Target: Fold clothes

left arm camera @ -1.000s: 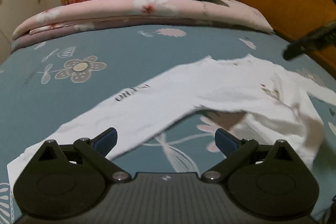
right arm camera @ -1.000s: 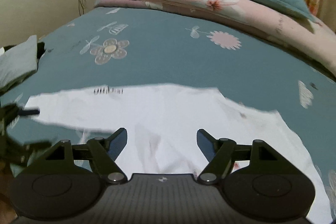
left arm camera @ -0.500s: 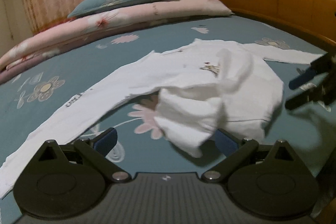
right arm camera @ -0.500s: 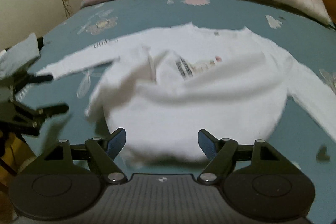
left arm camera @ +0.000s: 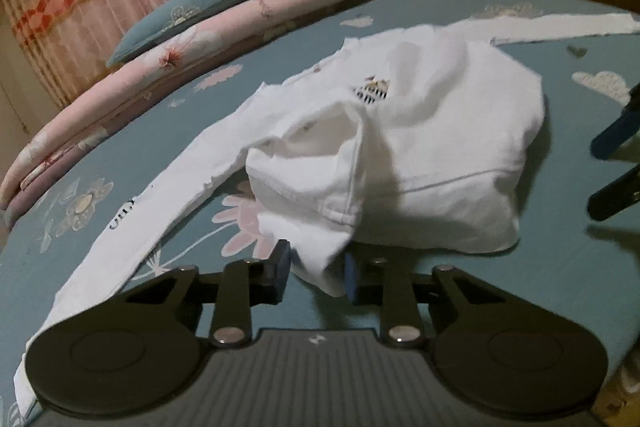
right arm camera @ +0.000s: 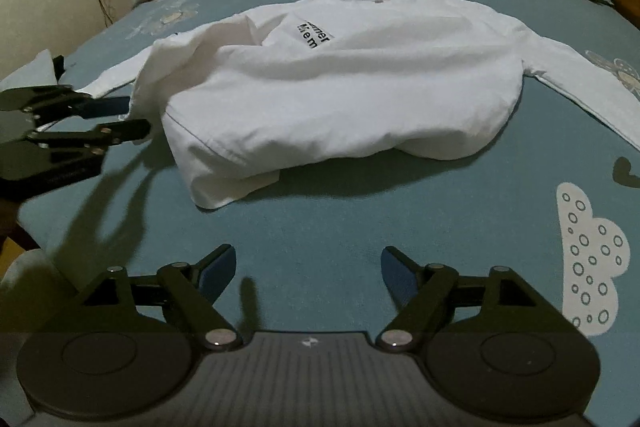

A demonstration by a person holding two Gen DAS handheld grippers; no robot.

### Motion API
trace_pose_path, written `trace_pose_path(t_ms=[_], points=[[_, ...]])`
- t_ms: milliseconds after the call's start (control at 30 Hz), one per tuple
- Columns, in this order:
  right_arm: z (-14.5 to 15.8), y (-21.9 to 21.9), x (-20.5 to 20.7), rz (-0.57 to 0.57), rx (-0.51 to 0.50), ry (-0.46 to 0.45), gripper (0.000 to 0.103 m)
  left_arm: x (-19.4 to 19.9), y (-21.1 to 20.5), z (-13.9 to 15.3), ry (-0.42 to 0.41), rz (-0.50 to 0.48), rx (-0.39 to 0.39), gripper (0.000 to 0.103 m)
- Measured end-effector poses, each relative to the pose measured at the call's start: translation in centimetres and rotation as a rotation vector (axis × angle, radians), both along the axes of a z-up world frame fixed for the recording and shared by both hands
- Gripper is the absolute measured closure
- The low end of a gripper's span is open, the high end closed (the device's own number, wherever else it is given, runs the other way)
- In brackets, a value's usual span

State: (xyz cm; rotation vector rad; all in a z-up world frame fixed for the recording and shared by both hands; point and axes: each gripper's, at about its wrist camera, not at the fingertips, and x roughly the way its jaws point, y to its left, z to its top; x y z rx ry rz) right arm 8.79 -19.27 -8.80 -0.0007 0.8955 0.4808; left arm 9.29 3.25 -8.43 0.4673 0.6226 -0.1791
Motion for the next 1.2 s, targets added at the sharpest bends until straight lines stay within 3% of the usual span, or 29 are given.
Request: trace_pose_path(t_ms=[200,267,533,700,867,1033,1200], points=[[-0.6,-0.2,-0.3,0.018,0.044,-0.030,0.009,1.3,0.1,-1.2,0.011,0.013,-0.025,0.099],[-0.7,-0.2,-0.4,0.027,0.048,-0.041,0.007,1.5,0.6,-0.7,0.020,0.029,-0.074,0.101],[-0.8,-0.1,-0.3,0.027,0.060,-0.052,0.006,-0.3,3.2,4.5,-0.019,0.032,-0.205,0.102],[-0.3,0.2,-0.1,-0.008,0.095,-0.055,0.008,-1.2,3.9,7.7,-0.067,0.025,-0.221,0.102],[0.2,1.9,0.2,0.072,0.182,-0.063,0.009,-0.2,4.5,7.2,-0.062,0.046,-0.227,0.101],[-0.5,4.9,0.9,0.140,0.128,-0.107,0.009,1.3,5.3,5.4,-0.020,0.069,-0.249,0.094],[-0.4,5.9,2.6,0.156,0.078,-0.137,0.012,3.0,6.6,4.3,0.000,0.091,-0.278,0.094]])
